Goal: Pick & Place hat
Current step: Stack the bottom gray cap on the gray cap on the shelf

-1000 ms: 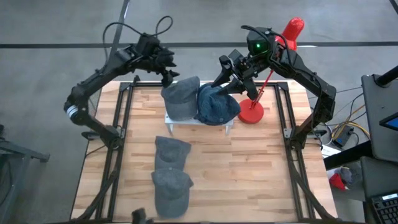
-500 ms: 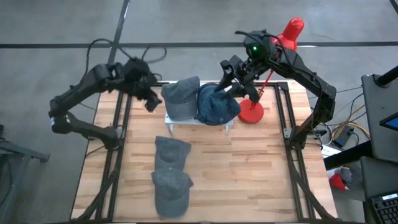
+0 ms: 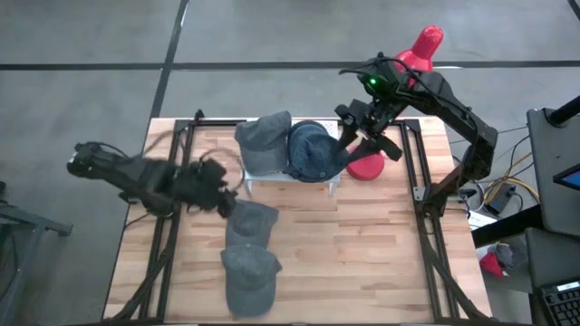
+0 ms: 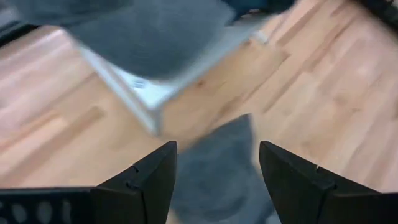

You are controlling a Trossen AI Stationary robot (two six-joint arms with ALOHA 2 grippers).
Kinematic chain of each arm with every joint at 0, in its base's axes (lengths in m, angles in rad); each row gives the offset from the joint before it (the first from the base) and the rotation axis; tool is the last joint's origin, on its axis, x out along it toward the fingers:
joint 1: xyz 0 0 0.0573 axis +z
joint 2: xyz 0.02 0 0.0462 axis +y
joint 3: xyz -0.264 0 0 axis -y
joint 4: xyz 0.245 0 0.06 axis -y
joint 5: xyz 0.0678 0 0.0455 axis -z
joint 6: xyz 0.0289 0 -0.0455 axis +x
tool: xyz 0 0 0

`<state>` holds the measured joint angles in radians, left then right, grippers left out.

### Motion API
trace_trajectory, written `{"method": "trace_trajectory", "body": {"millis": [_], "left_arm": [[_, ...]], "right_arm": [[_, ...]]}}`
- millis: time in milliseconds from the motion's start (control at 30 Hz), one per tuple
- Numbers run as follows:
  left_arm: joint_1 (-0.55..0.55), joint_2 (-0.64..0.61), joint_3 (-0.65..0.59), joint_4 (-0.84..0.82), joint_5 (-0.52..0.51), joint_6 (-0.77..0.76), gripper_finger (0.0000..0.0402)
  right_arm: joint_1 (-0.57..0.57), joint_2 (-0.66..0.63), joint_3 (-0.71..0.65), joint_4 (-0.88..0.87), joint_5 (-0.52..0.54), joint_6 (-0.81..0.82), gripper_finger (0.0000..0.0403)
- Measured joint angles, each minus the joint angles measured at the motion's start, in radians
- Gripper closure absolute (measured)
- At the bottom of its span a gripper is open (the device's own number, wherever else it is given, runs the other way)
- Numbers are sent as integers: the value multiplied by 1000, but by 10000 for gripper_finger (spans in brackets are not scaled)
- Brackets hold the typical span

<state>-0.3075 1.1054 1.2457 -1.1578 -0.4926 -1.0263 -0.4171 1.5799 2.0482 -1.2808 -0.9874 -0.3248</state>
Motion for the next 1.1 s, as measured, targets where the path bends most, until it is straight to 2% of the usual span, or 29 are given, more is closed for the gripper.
{"method": "trace_trajectory", "body": {"millis": [167,367,500,667,833,1100], "left_arm": [[-200,8,-110,172,-161,-180,172],[-289,53,-184,326,-191,-299,172],[-292,106,-182,367,-164,-317,172],[-293,161,-149,374,-120,-339,172],[-305,181,-148,372,-75,-383,172],[-340,217,-151,346,31,-431,172]], "right_arm": [[0,-65,-55,-30,145,-20,231],[0,-219,-249,18,230,3,256],[0,-370,-431,81,363,78,276],[0,-586,-664,224,392,195,296],[0,-798,-877,331,518,300,311],[0,-1078,-1174,569,555,428,332]]}}
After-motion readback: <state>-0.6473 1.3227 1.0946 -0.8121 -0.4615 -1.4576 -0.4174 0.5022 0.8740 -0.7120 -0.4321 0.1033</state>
